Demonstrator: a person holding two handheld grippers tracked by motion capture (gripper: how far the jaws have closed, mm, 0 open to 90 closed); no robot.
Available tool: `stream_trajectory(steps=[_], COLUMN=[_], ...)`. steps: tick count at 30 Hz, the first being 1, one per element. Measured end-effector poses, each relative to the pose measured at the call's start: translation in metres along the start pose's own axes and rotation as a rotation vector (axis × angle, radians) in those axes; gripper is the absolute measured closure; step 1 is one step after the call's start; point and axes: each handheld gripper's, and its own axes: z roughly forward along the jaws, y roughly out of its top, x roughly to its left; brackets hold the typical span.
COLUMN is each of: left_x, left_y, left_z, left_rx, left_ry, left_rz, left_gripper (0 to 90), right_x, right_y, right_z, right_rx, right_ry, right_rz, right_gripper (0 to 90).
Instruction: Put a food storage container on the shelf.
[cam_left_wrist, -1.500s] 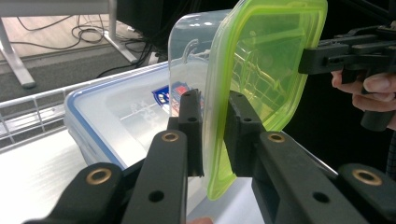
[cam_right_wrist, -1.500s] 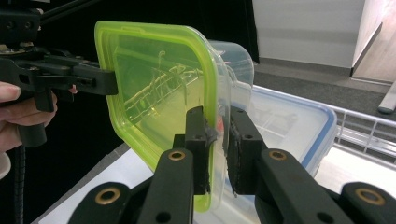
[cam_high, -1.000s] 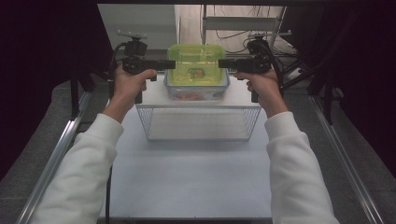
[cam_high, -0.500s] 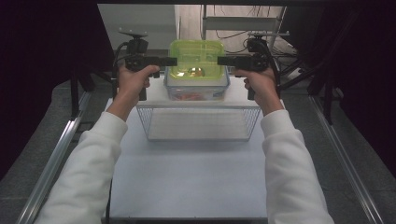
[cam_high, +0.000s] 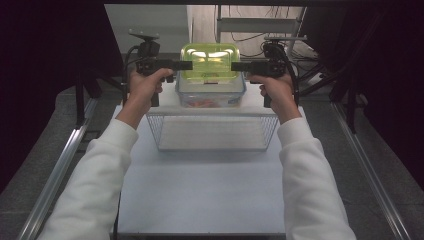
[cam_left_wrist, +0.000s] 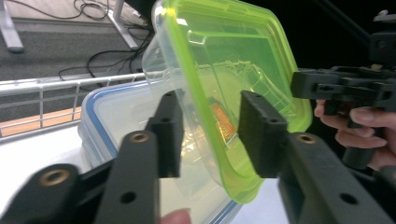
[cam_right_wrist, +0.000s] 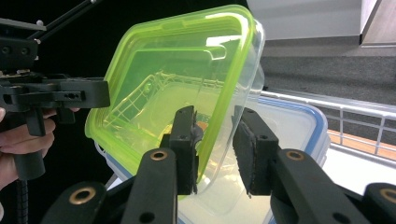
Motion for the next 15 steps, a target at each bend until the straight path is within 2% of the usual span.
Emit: stream_trajectory(steps=[1, 3, 10, 15], left_x=[-0.0001, -0.0003, -0.0003, 0.0018], left_y=[0.0, -0.0004, -0.0003, 0.0], left_z=[0.0013, 0.0031, 0.0041, 0.0036], left_rx=[0.001, -0.002, -0.009, -0.013], left_ry=[0.001, 0.004, -0.025, -0.046], left_rz=[-0.005, -0.01, -0.003, -0.019], left_gripper=[53.5, 51.3, 43.2, 32.3], right_x=[0.001, 0.0027, 0.0031, 0.0009], right_y=[-0.0002, -0.0004, -0.0015, -0.0027], right_z=[0.0001, 0.0, -0.0026, -0.0023], right_rx=[0.003, 0.003, 0.011, 0.007], right_ry=[0.005, 0.005, -0.017, -0.015], right_rz=[0.002, -0.003, -0.009, 0.006], right_gripper=[67.9, 67.6, 62.8, 59.3])
